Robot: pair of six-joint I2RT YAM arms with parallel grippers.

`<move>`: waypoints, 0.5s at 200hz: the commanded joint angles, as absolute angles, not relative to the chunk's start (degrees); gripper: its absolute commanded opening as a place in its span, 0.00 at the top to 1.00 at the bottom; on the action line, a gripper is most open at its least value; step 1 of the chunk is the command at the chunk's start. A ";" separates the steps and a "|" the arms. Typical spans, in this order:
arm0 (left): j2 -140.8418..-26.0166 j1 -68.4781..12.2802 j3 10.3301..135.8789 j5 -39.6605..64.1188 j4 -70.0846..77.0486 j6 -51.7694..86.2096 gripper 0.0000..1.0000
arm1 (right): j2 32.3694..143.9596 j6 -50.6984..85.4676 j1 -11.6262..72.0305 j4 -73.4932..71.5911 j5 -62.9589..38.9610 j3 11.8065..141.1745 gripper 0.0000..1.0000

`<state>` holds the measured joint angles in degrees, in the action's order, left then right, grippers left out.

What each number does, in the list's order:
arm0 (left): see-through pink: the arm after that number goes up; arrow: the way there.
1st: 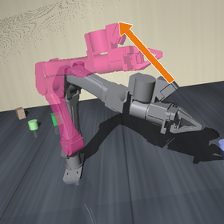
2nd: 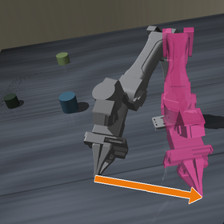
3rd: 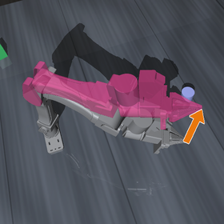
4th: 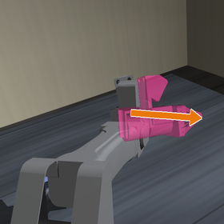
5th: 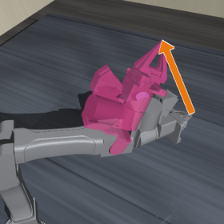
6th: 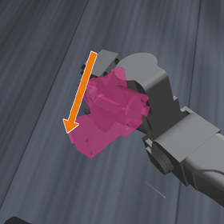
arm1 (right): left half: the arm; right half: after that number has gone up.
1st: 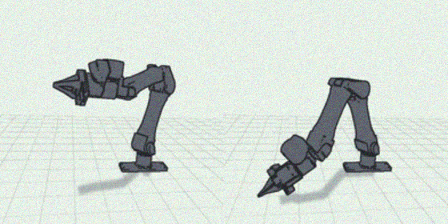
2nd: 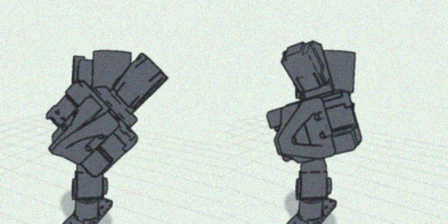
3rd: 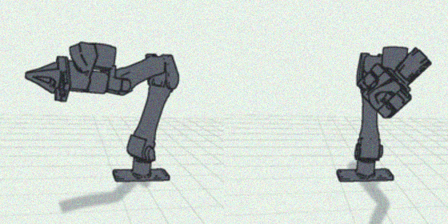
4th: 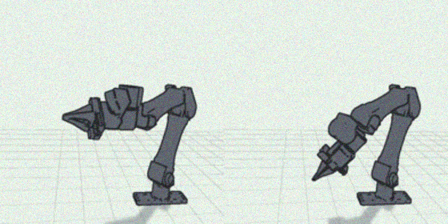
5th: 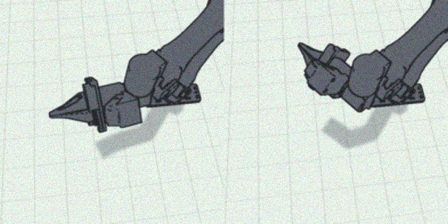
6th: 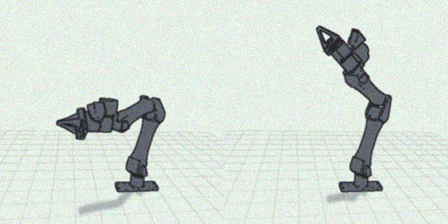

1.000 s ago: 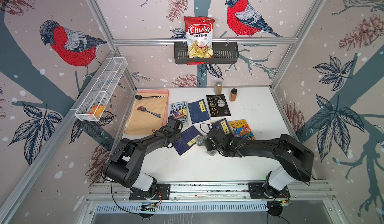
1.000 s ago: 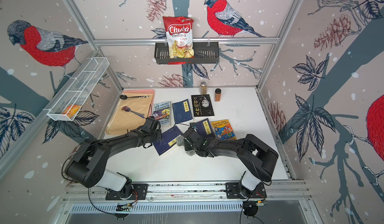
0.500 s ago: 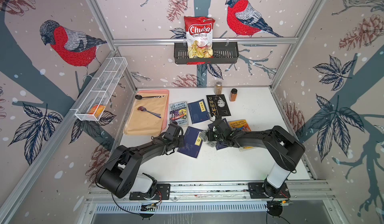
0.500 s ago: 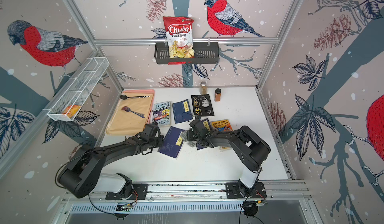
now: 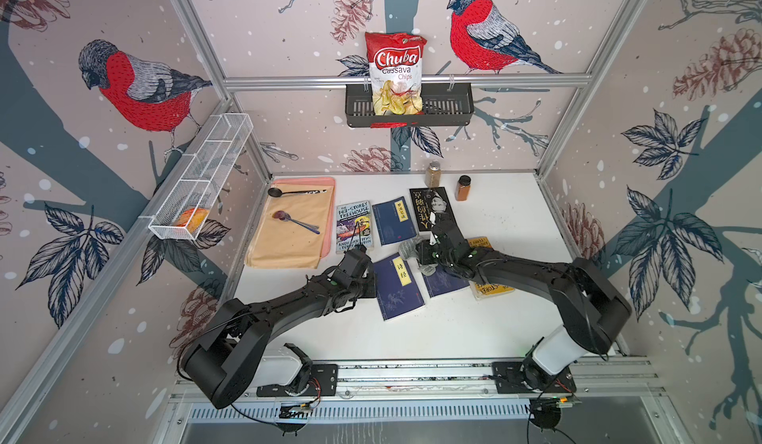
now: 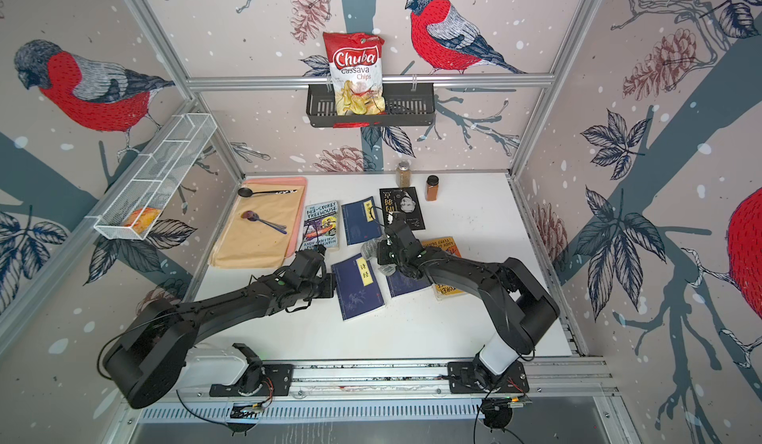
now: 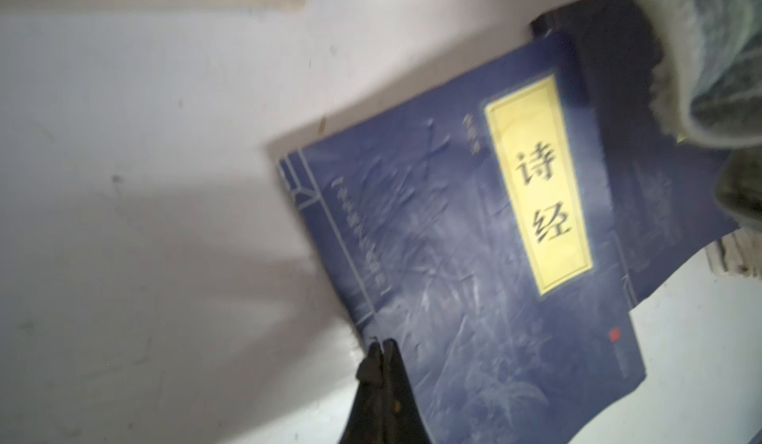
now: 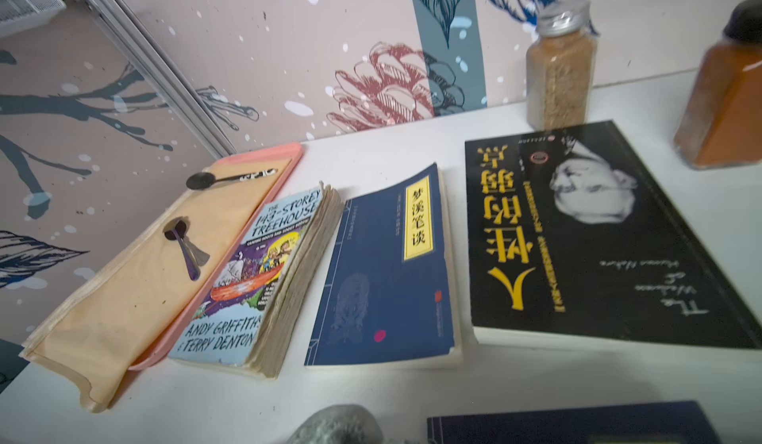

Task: Wipe the cover of the book
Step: Adjust the book at the center of the board, then wipe the dirt from the cover of the book.

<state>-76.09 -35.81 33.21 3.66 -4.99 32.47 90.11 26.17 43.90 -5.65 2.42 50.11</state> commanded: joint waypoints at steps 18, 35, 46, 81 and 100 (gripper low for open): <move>-79.45 -35.27 38.62 1.79 -7.37 27.71 1.00 | 86.47 25.34 46.23 -2.73 3.24 49.53 0.95; -82.29 -34.90 40.10 2.85 -6.53 26.32 1.00 | 86.90 26.48 48.38 -2.46 1.47 49.13 0.95; -84.19 -34.71 40.76 3.44 -6.37 25.70 1.00 | 87.03 27.58 49.78 -3.04 0.85 48.13 0.95; -88.57 -34.54 40.45 6.12 -4.60 24.48 1.00 | 89.07 32.57 54.09 -6.94 -1.13 43.18 0.95; -90.44 -34.50 40.51 6.42 -4.60 23.97 1.00 | 91.27 35.48 55.89 -8.06 -1.49 40.97 0.95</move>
